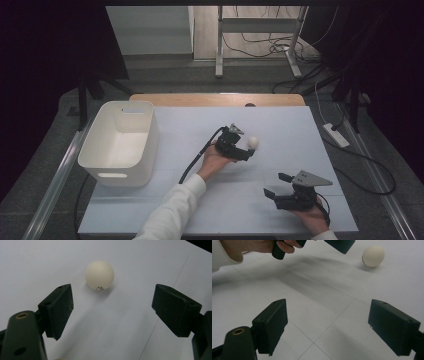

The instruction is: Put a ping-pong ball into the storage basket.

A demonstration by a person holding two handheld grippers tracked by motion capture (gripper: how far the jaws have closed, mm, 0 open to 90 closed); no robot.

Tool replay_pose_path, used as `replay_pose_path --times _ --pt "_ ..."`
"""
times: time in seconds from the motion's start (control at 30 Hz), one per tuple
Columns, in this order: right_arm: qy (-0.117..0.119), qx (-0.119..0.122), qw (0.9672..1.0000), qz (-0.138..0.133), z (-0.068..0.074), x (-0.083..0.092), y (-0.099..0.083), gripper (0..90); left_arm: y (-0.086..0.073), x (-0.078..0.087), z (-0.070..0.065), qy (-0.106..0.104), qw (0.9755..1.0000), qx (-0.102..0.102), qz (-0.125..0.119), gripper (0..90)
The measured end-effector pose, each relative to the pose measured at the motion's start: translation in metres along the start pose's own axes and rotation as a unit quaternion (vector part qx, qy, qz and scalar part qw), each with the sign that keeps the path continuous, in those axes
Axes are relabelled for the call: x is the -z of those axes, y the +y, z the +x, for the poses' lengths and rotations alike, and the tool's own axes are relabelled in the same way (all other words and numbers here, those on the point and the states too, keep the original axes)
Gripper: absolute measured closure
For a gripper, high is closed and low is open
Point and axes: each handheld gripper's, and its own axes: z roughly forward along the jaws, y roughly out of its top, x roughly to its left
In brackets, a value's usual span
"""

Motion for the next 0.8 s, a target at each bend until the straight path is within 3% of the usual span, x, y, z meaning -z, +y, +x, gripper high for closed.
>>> replay_pose_path --times 0.17,0.3,0.63,0.8 --pt "-0.001 0.000 1.0000 0.000 0.000 0.000 0.000 16.0 0.004 -0.006 -0.003 -0.001 1.0000 -0.005 0.002 18.7" --pt "-0.001 0.001 1.0000 0.000 0.000 0.001 0.000 16.0 0.005 -0.009 -0.001 -0.010 0.9999 0.003 0.002 18.7" --pt "0.000 -0.001 1.0000 0.002 0.000 0.000 -0.001 16.0 0.008 -0.015 0.000 0.010 0.9999 -0.006 0.010 18.7" --pt "0.000 -0.001 1.0000 0.004 0.000 0.000 -0.001 16.0 0.010 -0.018 -0.002 0.003 0.9999 -0.007 0.009 18.7"
